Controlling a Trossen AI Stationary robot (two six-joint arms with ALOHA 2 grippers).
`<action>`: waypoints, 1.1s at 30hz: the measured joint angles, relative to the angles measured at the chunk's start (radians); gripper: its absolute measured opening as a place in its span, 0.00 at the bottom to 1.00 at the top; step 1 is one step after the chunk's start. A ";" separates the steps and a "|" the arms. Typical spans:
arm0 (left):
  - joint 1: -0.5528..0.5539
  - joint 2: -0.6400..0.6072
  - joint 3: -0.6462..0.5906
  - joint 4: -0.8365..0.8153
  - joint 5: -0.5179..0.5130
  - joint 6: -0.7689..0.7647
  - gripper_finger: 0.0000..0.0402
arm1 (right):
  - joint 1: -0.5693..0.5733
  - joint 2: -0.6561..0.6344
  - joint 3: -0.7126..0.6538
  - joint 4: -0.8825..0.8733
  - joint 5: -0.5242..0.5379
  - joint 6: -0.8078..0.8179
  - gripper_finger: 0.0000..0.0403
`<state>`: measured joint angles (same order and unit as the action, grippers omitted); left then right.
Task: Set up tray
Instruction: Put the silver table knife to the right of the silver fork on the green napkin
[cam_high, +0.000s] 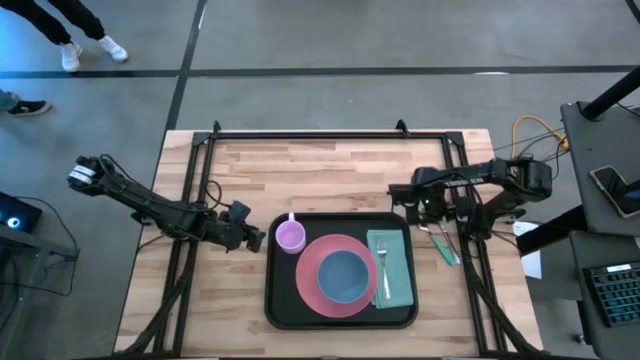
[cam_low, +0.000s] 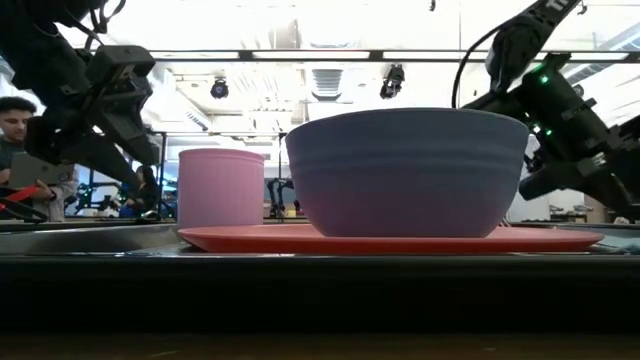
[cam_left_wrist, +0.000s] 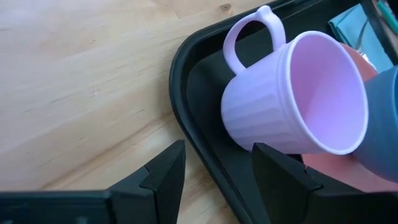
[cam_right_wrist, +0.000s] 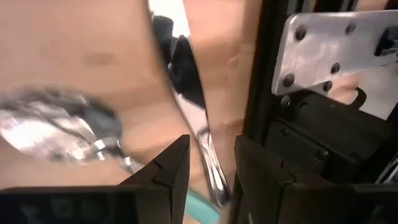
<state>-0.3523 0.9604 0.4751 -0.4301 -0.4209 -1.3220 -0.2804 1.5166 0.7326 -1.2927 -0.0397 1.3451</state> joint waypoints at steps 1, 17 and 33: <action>0.000 0.000 0.000 -0.004 0.000 0.000 0.41 | -0.012 0.000 0.003 0.003 0.015 0.014 0.29; 0.000 0.000 0.000 -0.008 0.000 0.004 0.41 | -0.280 0.035 -0.009 0.155 0.088 0.066 0.29; 0.000 0.000 0.000 -0.018 0.002 0.004 0.41 | -0.321 0.043 -0.030 0.269 0.102 0.073 0.29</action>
<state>-0.3519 0.9604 0.4751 -0.4483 -0.4191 -1.3182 -0.6014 1.5597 0.7029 -1.0239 0.0621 1.4185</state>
